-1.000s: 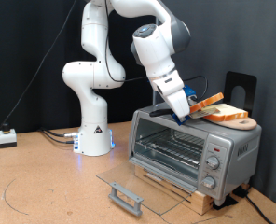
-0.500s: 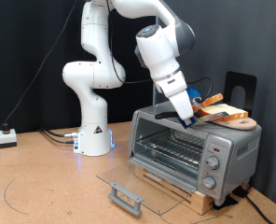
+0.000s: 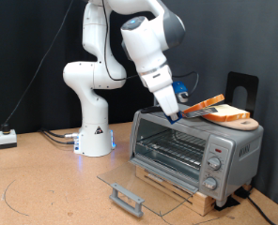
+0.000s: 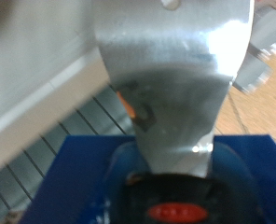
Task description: Make a piece of toast with the oven
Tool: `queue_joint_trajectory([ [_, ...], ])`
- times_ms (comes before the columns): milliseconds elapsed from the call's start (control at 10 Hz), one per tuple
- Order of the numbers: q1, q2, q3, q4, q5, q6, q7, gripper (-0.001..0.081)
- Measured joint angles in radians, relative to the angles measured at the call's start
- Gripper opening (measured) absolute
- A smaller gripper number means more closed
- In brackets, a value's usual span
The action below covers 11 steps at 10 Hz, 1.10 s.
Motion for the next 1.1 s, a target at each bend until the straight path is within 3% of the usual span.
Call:
queue_joint_trajectory([
  [200,-0.051,-0.03,-0.014,0.005,-0.169,-0.04,-0.003,0.0396],
  [500,-0.108,-0.056,-0.058,0.026,-0.386,-0.176,-0.112,0.0396],
  [900,-0.125,-0.124,-0.163,0.031,-0.437,-0.314,-0.319,0.0396],
  [1100,-0.124,-0.183,-0.187,0.03,-0.469,-0.415,-0.371,0.0396],
])
